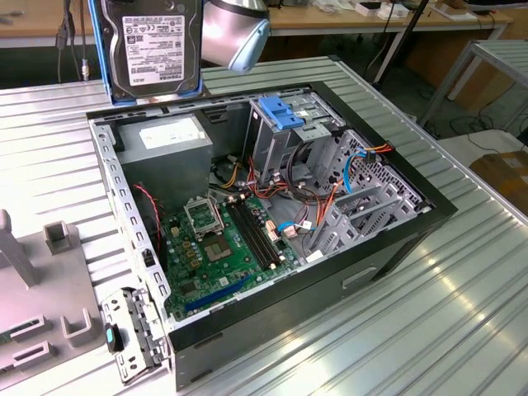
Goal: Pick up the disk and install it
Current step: 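Pick up the disk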
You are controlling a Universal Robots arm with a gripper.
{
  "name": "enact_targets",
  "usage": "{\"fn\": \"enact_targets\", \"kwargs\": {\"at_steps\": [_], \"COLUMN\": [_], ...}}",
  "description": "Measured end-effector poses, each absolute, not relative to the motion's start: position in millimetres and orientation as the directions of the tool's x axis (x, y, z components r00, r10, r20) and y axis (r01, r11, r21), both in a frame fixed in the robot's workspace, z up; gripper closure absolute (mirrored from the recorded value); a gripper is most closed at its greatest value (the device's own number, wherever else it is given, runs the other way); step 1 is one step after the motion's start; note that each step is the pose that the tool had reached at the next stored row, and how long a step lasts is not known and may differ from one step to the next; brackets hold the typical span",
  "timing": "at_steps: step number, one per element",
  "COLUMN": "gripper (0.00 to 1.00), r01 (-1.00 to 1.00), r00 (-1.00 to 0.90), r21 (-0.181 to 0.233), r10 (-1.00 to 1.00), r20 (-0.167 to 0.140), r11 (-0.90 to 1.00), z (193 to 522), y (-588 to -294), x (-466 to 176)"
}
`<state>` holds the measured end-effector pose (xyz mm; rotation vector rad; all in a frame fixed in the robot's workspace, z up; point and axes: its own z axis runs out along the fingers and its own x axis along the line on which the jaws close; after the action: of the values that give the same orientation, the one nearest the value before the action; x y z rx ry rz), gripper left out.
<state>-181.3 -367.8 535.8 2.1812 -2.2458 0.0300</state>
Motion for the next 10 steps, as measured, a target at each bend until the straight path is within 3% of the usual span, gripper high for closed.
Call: {"fn": "enact_targets", "kwargs": {"at_steps": [10], "gripper": [0.63], "r01": [-1.000], "r00": [-0.029], "r21": [-0.006], "r10": [-0.999], "r20": [0.021], "r11": [0.029], "z": [536], "y": [-368], "x": [-156]}}
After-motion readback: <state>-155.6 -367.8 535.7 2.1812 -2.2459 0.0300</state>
